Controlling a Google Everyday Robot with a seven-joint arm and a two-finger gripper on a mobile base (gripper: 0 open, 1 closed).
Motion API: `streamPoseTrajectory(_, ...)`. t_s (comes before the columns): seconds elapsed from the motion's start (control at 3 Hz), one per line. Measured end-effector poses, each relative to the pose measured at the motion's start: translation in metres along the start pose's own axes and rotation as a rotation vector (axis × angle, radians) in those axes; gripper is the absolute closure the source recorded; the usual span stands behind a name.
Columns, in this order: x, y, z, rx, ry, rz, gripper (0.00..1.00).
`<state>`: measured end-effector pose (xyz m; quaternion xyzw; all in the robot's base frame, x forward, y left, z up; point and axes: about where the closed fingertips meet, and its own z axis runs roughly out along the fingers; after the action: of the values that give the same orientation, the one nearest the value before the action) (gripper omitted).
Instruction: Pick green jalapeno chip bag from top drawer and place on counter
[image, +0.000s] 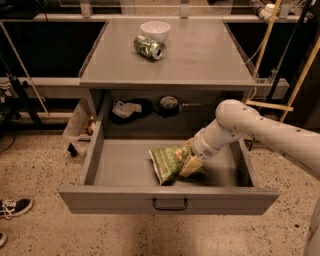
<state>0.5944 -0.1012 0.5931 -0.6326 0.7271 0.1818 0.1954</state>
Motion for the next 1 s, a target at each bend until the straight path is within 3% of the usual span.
streamPoseTrajectory(0.33,-0.003,0.000,-0.005,0.000,0.000,0.000,0.82)
streamPoseTrajectory(0.67,0.000,0.013,-0.047,0.114,0.010,0.064,1.00)
streamPoseTrajectory(1.0,-0.016,0.023,-0.135,0.283,0.057,0.121,1.00)
